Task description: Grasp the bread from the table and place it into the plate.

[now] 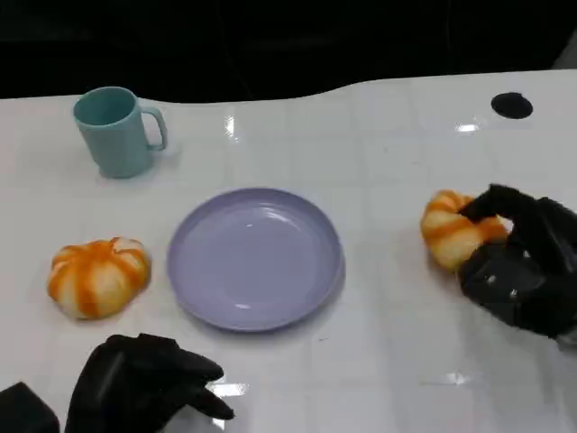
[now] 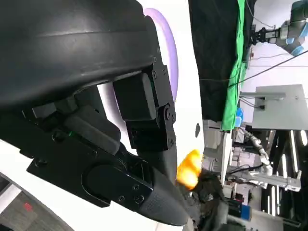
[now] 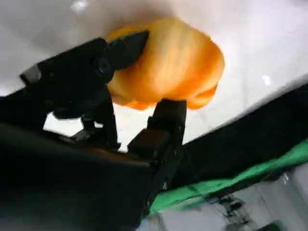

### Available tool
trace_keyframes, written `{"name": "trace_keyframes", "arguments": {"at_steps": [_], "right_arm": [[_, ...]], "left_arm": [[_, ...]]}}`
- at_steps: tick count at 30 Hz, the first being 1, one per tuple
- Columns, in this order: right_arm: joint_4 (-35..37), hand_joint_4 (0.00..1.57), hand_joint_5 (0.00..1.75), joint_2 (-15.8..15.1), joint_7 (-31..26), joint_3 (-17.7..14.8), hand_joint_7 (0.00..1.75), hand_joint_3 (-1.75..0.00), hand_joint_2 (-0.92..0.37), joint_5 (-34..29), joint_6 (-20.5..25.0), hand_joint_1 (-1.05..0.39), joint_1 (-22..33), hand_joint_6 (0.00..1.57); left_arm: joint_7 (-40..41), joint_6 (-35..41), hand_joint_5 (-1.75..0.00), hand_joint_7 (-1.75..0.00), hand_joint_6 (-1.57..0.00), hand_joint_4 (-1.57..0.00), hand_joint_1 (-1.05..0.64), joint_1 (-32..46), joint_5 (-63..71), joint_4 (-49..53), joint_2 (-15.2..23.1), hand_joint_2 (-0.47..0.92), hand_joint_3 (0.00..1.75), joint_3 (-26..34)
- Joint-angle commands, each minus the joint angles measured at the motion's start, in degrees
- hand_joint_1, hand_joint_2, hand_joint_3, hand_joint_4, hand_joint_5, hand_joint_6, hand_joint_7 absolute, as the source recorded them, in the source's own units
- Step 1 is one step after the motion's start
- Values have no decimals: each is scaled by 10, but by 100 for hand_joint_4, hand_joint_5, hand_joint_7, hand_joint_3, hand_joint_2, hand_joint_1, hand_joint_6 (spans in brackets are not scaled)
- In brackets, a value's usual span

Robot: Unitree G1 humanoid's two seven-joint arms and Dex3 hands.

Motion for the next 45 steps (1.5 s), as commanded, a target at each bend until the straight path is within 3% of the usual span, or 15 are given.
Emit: {"name": "trace_keyframes", "arguments": {"at_steps": [1, 5, 13, 21, 31, 37, 45], "right_arm": [[-33, 90, 175, 24, 37, -53, 174, -108, -57, 82, -30, 12, 19, 66], [-71, 92, 175, 32, 57, -56, 175, -132, -47, 95, -61, 11, 37, 68], [-152, 93, 175, 60, 88, -45, 175, -148, -39, 101, -67, 11, 57, 71], [-156, 97, 175, 87, 97, -27, 175, -151, -35, 81, -70, 10, 39, 73], [-147, 97, 175, 95, 92, -17, 175, -146, -36, 55, -77, 7, 27, 72], [-68, 92, 175, 107, 20, 63, 175, -146, -33, -65, -113, 0, -25, 69], [-4, 95, 175, 117, -64, 111, 174, -141, -27, -137, -132, 2, -62, 73]], "left_arm": [[7, 2, -37, -16, -157, -157, -105, 3, 3, -3, 6, 78, 0, 2], [7, 5, -37, -16, -157, -157, -105, 3, 2, -4, 7, 77, 0, 2], [7, 5, -37, -16, -157, -157, -105, 2, 4, -3, 7, 78, 0, 1], [10, 0, -37, -16, -157, -157, -105, 1, 8, 1, 4, 78, 0, 0], [13, -4, -37, -16, -157, -157, -105, 0, 10, 2, 3, 78, 0, -1], [11, -8, -36, -16, -157, -157, -105, 0, 10, 4, 0, 78, 0, -3], [11, -8, -36, -16, -157, -157, -105, -1, 10, 6, -2, 77, 0, -3]]}}
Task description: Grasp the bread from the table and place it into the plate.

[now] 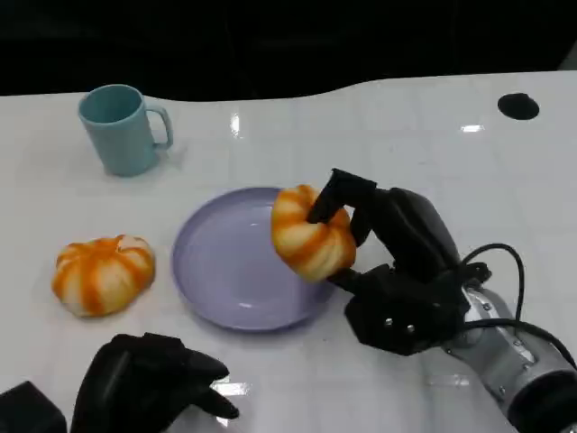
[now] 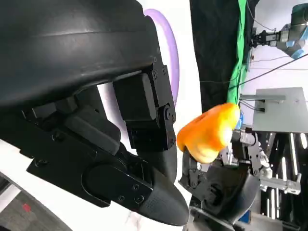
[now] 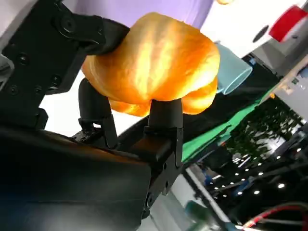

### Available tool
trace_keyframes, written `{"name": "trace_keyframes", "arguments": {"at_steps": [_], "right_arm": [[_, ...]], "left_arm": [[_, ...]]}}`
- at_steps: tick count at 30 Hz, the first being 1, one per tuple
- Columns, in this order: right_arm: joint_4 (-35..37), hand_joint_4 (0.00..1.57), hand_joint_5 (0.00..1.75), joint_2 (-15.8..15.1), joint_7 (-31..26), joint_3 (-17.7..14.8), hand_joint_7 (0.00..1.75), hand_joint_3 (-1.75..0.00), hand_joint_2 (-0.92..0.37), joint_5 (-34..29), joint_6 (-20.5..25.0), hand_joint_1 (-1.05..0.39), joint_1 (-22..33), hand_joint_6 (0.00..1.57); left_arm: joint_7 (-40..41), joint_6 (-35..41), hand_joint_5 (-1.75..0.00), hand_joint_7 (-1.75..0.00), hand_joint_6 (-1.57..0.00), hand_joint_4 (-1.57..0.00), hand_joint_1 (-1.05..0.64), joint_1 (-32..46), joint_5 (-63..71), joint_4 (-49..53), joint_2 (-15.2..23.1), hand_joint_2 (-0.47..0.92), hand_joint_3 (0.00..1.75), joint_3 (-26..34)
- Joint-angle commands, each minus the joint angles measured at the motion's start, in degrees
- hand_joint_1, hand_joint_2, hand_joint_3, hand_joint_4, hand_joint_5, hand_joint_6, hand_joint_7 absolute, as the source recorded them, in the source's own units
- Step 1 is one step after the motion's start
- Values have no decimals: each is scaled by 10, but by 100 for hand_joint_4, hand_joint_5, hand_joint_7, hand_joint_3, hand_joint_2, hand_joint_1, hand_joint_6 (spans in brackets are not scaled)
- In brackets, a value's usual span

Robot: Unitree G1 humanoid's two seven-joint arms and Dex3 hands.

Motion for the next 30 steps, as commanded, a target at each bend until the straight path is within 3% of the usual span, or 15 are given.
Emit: {"name": "trace_keyframes", "arguments": {"at_steps": [1, 8, 10, 11, 12, 13, 14, 15, 16, 17, 18, 21, 24, 30], "right_arm": [[33, 95, 175, 8, -37, 14, 174, -141, -27, -12, -15, 2, -24, 73], [56, 96, 175, 21, -64, 32, 169, -137, -28, -27, -18, 0, -37, 77], [58, 92, 175, 22, -60, 37, 130, -131, -31, -26, -15, -1, -40, 86], [57, 88, 166, 22, -56, 40, 111, -121, -34, -27, -11, -3, -41, 87], [55, 83, 139, 21, -49, 43, 81, -107, -39, -27, -7, -7, -41, 85], [53, 80, 125, 19, -39, 47, 59, -97, -42, -26, -4, -10, -40, 85], [49, 73, 110, 15, -18, 50, 42, -90, -46, -23, -1, -12, -40, 82], [46, 56, 82, 12, -2, 53, 23, -80, -52, -20, 0, -16, -39, 72], [43, 51, 67, 10, 9, 54, 15, -72, -56, -19, 0, -18, -39, 69], [38, 49, 59, 6, 25, 56, 11, -68, -59, -18, 1, -18, -37, 67], [30, 32, 46, 1, 39, 59, 4, -53, -67, -19, 4, -24, -35, 56], [-3, 10, 36, -13, 75, 68, 0, -13, -89, -24, 21, -36, -24, 40], [-40, 2, 36, -21, 100, 71, 0, -6, -92, -22, 34, -42, -8, 32], [-103, 0, 36, -33, 128, 69, 0, -7, -92, -17, 51, -44, 24, 29]], "left_arm": [[4, -5, -36, -16, -157, -157, -105, 1, 4, 3, 4, 78, 0, 0], [2, -4, -35, -15, -157, -157, -105, 5, 2, -1, 1, 77, 0, -2], [3, -3, -35, -15, -157, -157, -105, 6, 1, -3, 1, 77, 0, -2], [4, -1, -35, -15, -157, -157, -105, 6, 1, -3, 1, 77, 0, -2], [5, -2, -35, -15, -157, -157, -105, 6, 2, -4, 2, 77, 0, -2], [6, -2, -35, -15, -157, -157, -105, 6, 3, -3, 2, 77, 0, -2], [5, -3, -35, -15, -157, -157, -105, 5, 3, -3, 2, 77, 0, -2], [4, -4, -35, -15, -157, -157, -105, 5, 2, -2, 2, 77, 0, -2], [3, -4, -35, -15, -157, -157, -105, 5, 2, -2, 2, 77, 0, -2], [4, -4, -35, -15, -157, -157, -105, 4, 2, -1, 3, 77, 0, -2], [4, -4, -35, -15, -157, -157, -105, 4, 3, -1, 3, 77, 0, -2], [6, 1, -35, -15, -157, -157, -105, 6, 2, -4, 2, 77, 0, -2], [6, -3, -35, -15, -157, -157, -105, 8, 3, -7, 2, 77, 0, -3], [5, -3, -35, -15, -157, -157, -105, 10, 1, -8, 4, 77, 0, -3]]}}
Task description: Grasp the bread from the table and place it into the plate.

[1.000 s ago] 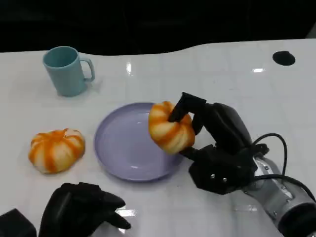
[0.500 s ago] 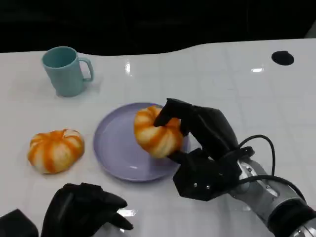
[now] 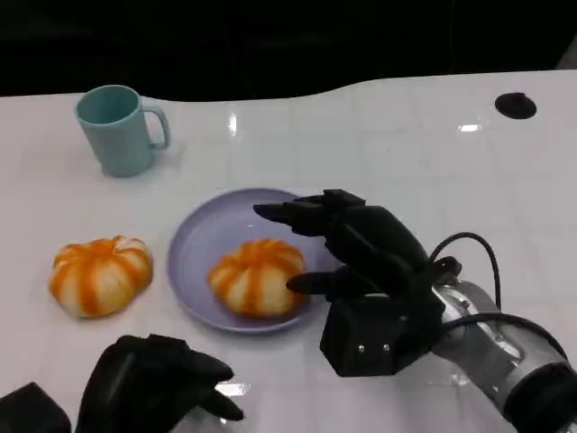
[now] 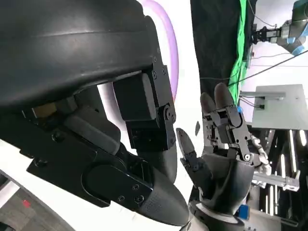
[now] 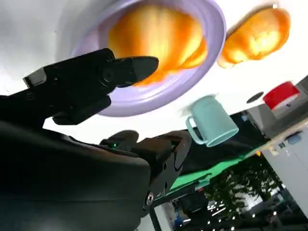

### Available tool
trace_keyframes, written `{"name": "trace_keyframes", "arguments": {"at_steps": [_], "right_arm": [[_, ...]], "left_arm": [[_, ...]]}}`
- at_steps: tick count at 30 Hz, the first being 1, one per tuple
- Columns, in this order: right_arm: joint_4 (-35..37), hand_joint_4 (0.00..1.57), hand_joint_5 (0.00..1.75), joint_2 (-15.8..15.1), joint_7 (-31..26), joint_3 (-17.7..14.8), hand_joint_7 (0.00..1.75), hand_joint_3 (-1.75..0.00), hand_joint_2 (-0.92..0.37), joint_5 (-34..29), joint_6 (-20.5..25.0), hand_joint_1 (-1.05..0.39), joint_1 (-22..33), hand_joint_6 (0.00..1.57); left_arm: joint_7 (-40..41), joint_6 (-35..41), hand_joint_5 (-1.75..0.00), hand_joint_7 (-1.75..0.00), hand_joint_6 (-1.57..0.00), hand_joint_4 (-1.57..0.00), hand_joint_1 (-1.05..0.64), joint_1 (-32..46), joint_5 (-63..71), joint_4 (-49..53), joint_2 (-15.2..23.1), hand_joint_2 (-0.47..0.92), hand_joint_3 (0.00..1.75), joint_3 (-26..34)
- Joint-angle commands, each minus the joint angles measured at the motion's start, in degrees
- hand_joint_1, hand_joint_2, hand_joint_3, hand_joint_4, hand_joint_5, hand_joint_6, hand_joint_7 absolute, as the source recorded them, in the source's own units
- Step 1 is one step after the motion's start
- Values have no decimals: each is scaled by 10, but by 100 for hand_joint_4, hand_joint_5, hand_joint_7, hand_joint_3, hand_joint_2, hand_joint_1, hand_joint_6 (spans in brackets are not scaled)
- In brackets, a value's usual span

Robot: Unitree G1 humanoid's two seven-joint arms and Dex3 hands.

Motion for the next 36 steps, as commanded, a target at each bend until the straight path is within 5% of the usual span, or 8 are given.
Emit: {"name": "trace_keyframes", "arguments": {"at_steps": [1, 18, 27, 29, 31, 36], "right_arm": [[-48, 0, 36, -18, 22, -3, 0, -7, -92, 7, 12, -44, 27, 29], [-212, 9, 50, -123, 77, -65, 4, -2, -91, 83, -62, -34, 169, 38], [-252, 73, 79, -124, 160, -124, 21, -7, -92, 269, -104, -9, 265, 84], [-266, 71, 105, -122, 179, -134, 39, -28, -84, 300, -95, -11, 283, 89], [-284, 65, 130, -122, 197, -142, 85, -67, -67, 324, -83, -10, 303, 74], [-345, 58, 153, -124, 221, -154, 130, -85, -62, 343, -35, -13, 351, 55]], "left_arm": [[5, -2, -35, -15, -157, -157, -105, 7, 2, -6, 8, 77, 0, 3], [10, -3, -36, -15, -157, -157, -105, 3, 5, -3, 7, 77, 0, -1], [12, 4, -36, -15, -157, -157, -105, 5, 4, -8, 8, 77, 0, -2], [12, 1, -36, -15, -157, -157, -105, 4, 5, -5, 8, 77, 0, -1], [11, 0, -36, -16, -157, -157, -105, 2, 5, -3, 9, 77, 0, 0], [11, -1, -36, -16, -157, -157, -105, 0, 5, 0, 9, 77, 0, 0]]}}
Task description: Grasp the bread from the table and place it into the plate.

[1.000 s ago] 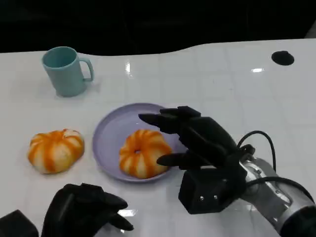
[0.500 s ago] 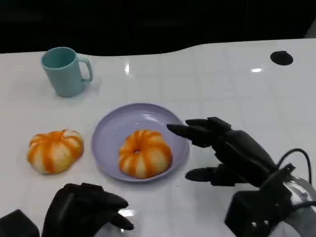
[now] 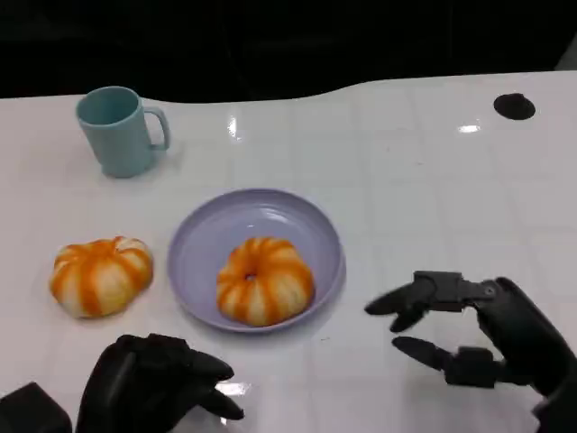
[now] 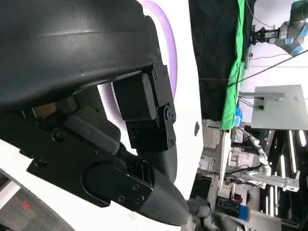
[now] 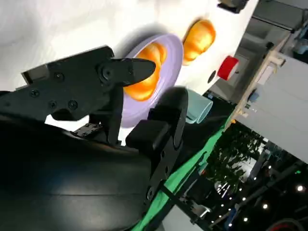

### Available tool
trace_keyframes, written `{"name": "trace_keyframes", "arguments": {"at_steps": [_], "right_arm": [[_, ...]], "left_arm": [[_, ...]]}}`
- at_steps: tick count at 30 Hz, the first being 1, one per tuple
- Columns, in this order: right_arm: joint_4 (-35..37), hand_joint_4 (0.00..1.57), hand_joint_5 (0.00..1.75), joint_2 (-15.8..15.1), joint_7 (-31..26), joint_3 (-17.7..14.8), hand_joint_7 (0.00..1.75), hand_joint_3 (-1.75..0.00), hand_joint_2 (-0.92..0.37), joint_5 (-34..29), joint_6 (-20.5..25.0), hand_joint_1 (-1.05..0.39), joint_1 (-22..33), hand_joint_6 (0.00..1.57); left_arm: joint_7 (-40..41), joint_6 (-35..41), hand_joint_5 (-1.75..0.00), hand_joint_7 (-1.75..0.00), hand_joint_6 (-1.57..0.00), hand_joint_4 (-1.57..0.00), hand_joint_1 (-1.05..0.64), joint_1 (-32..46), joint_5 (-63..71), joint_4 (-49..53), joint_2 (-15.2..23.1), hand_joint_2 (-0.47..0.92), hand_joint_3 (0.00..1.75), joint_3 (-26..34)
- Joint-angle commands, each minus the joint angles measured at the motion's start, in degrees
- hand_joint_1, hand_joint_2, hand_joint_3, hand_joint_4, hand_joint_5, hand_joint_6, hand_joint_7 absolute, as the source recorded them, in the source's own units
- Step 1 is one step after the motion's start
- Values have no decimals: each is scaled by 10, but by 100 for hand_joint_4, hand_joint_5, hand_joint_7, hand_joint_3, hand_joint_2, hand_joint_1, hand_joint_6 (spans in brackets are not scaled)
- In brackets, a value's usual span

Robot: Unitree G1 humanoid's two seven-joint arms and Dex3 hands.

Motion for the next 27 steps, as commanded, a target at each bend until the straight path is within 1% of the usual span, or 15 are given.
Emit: {"name": "trace_keyframes", "arguments": {"at_steps": [1, 3, 4, 8, 10, 11, 14, 16, 21, 27], "right_arm": [[-65, 55, 163, -3, 21, -15, 136, -85, -63, 24, 59, -14, 44, 53], [-99, 53, 171, -3, 25, -18, 142, -84, -65, 27, 89, -15, 66, 51], [-115, 54, 173, -2, 26, -19, 146, -83, -67, 29, 103, -16, 77, 50], [-162, 57, 175, 3, 26, -21, 156, -83, -67, 26, 148, -15, 108, 46], [-166, 57, 175, 7, 22, -21, 157, -84, -67, 19, 153, -14, 114, 45], [-162, 58, 175, 9, 20, -21, 159, -84, -66, 14, 149, -14, 115, 45], [-124, 59, 175, 14, 10, -23, 162, -86, -65, -9, 104, -17, 110, 44], [-105, 59, 175, 19, 3, -25, 162, -87, -65, -19, 84, -18, 108, 43], [-35, 61, 175, 30, -19, -34, 158, -93, -60, -43, 8, -18, 88, 47], [25, 62, 175, 38, -27, -42, 158, -97, -57, -46, -37, -21, 65, 49]], "left_arm": [[2, -4, -36, -15, -157, -157, -105, -3, 3, 7, 9, 78, 0, 3], [3, -5, -35, -15, -157, -157, -105, -3, 4, 9, 9, 78, 0, 3], [4, -6, -35, -15, -157, -157, -105, -4, 5, 9, 9, 78, 0, 3], [4, -4, -36, -15, -157, -157, -105, -4, 4, 9, 9, 78, 0, 4], [3, -5, -36, -15, -157, -157, -105, -4, 3, 9, 9, 77, 0, 4], [3, -5, -36, -16, -157, -157, -105, -4, 3, 9, 9, 77, 0, 4], [2, 3, -36, -16, -157, -157, -105, -2, -1, 5, 9, 77, 0, 5], [2, 6, -36, -16, -157, -157, -105, -1, -2, 2, 9, 76, 0, 4], [1, 0, -36, -16, -157, -157, -105, 2, 0, -1, 10, 77, 0, 3], [-1, 0, -35, -16, -157, -157, -105, 3, -2, -2, 11, 77, 0, 4]]}}
